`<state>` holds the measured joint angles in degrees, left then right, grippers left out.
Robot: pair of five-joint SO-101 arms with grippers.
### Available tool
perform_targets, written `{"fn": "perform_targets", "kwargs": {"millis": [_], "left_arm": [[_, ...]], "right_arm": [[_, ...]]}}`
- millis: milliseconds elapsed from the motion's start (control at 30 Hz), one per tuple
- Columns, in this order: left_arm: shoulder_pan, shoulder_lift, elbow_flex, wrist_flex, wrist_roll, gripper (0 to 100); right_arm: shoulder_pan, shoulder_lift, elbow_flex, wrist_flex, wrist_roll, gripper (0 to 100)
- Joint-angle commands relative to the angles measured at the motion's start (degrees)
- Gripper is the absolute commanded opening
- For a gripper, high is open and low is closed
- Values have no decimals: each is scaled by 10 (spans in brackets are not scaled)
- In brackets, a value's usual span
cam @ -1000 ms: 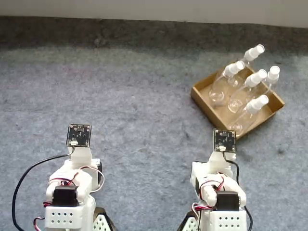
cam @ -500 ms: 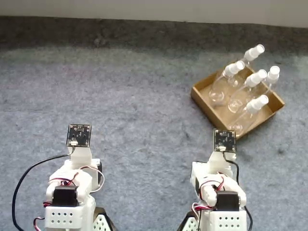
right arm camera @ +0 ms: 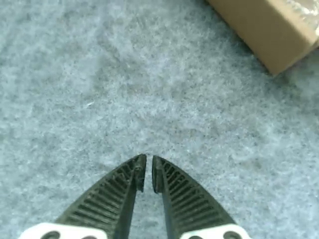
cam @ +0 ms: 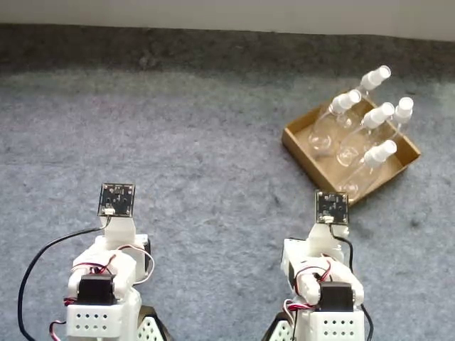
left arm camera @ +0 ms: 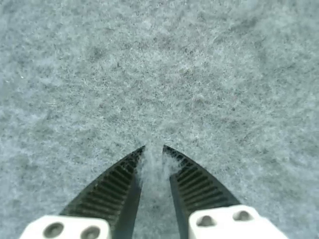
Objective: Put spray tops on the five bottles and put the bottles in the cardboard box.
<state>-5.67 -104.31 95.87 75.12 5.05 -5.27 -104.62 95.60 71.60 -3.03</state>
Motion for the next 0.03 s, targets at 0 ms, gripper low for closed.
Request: {"fn": "perform_targets", "kwargs": {"millis": [0], "left_arm": [[-8, 0, 13, 3, 5, 5]], "right_arm": [[-5, -7, 64, 1, -3, 5]]}}
